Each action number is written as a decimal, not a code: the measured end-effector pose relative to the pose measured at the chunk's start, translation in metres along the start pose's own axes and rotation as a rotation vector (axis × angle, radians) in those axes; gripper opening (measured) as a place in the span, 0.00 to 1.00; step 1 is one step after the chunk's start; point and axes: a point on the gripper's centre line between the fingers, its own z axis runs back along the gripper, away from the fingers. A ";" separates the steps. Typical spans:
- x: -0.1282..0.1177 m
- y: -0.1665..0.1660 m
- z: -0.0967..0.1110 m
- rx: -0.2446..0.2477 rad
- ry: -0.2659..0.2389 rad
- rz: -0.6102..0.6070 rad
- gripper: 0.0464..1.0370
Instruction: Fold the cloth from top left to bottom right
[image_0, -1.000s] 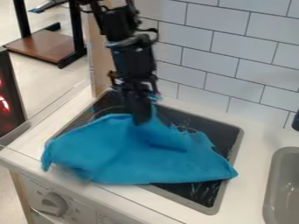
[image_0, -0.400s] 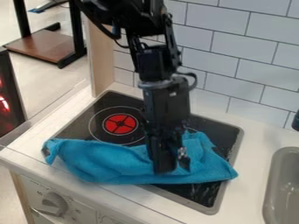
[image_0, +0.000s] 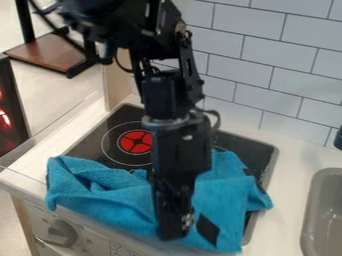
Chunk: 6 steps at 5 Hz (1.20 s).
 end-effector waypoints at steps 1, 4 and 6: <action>-0.011 -0.009 -0.010 0.007 0.036 -0.025 0.03; -0.014 0.003 -0.008 0.038 0.046 0.024 0.78; -0.005 0.015 0.010 0.061 0.012 0.061 0.97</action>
